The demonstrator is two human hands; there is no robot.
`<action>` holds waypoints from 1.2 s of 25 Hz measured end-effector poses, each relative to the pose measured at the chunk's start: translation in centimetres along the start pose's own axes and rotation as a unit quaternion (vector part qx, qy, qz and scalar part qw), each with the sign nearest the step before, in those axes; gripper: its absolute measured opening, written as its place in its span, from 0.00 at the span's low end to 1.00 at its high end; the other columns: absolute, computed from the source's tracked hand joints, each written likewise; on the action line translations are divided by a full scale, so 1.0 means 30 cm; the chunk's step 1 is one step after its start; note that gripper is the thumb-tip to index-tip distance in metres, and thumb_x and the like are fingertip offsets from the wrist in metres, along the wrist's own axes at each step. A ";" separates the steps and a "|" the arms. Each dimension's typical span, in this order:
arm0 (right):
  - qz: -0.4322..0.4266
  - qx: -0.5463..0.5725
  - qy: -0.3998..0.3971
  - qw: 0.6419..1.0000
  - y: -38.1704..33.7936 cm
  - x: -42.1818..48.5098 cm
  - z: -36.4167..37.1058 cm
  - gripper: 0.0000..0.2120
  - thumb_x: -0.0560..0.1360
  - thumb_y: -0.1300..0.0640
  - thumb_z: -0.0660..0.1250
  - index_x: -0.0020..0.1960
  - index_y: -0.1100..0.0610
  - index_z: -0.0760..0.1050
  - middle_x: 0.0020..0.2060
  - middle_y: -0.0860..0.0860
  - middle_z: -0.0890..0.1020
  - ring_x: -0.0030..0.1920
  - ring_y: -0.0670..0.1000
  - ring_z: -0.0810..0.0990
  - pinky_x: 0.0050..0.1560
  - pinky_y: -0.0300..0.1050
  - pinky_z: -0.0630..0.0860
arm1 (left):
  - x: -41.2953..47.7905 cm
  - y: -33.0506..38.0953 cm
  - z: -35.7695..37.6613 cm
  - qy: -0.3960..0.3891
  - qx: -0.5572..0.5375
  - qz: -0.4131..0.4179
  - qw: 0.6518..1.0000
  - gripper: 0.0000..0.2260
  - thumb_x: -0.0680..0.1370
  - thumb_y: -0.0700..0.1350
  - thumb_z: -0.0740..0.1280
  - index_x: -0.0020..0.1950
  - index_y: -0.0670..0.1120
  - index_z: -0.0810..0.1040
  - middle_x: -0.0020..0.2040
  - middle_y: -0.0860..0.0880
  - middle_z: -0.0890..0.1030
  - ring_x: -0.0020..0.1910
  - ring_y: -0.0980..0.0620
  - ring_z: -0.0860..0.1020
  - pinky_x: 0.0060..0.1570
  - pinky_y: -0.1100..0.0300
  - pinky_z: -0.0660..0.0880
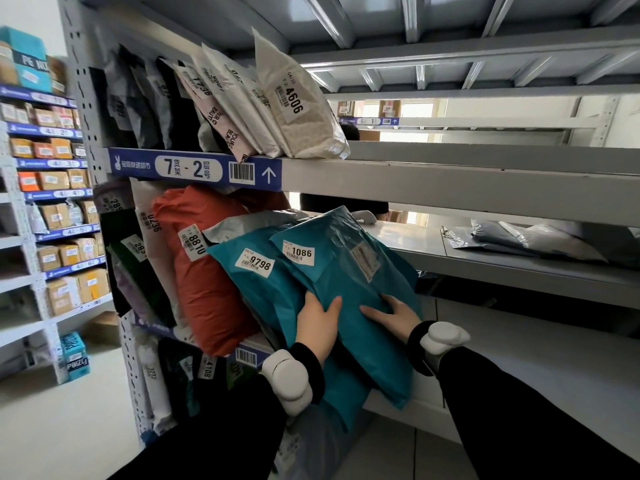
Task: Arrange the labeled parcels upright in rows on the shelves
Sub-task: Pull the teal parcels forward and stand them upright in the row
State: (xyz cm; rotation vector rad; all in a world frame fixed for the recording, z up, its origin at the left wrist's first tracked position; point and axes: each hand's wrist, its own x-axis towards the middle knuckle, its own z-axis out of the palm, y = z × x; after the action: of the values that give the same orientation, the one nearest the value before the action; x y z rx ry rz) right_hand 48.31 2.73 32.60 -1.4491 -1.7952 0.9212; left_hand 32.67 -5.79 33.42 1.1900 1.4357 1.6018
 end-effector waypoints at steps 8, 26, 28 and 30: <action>-0.001 0.005 0.003 1.000 -0.009 -0.016 -0.002 0.49 0.59 0.33 0.71 0.73 0.54 0.62 0.72 0.54 0.68 0.70 0.54 0.69 0.72 0.50 0.65 | -0.056 0.018 0.007 0.003 0.030 0.010 0.999 0.24 0.71 0.48 0.67 0.65 0.45 0.67 0.63 0.44 0.75 0.61 0.43 0.75 0.65 0.46 0.72; 0.027 -0.183 0.060 0.981 0.022 -0.049 0.002 0.41 0.70 0.35 0.65 0.75 0.54 0.56 0.73 0.58 0.62 0.73 0.62 0.60 0.74 0.53 0.57 | -0.065 0.041 -0.089 -0.093 0.220 -0.016 0.971 0.20 0.79 0.48 0.63 0.31 0.40 0.77 0.31 0.37 0.83 0.23 0.47 0.80 0.23 0.61 0.77; 0.027 -0.218 0.070 0.973 0.012 -0.063 -0.001 0.41 0.70 0.35 0.63 0.75 0.53 0.55 0.72 0.60 0.61 0.72 0.63 0.59 0.73 0.54 0.57 | -0.066 0.051 -0.078 -0.103 0.220 -0.017 0.970 0.21 0.79 0.49 0.62 0.30 0.41 0.77 0.31 0.37 0.83 0.25 0.45 0.81 0.24 0.61 0.77; 0.028 -0.223 0.050 0.973 -0.007 -0.072 -0.008 0.40 0.70 0.35 0.64 0.74 0.53 0.56 0.71 0.60 0.62 0.72 0.63 0.60 0.73 0.53 0.59 | -0.065 0.072 -0.066 -0.118 0.212 -0.017 0.970 0.20 0.79 0.49 0.61 0.31 0.41 0.77 0.32 0.38 0.84 0.29 0.43 0.83 0.26 0.60 0.78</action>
State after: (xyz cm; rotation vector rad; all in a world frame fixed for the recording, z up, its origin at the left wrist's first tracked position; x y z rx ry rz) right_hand 48.79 0.59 32.79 -1.7917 -1.9737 0.4723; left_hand 31.74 -8.68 35.19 1.5267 1.6759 1.1106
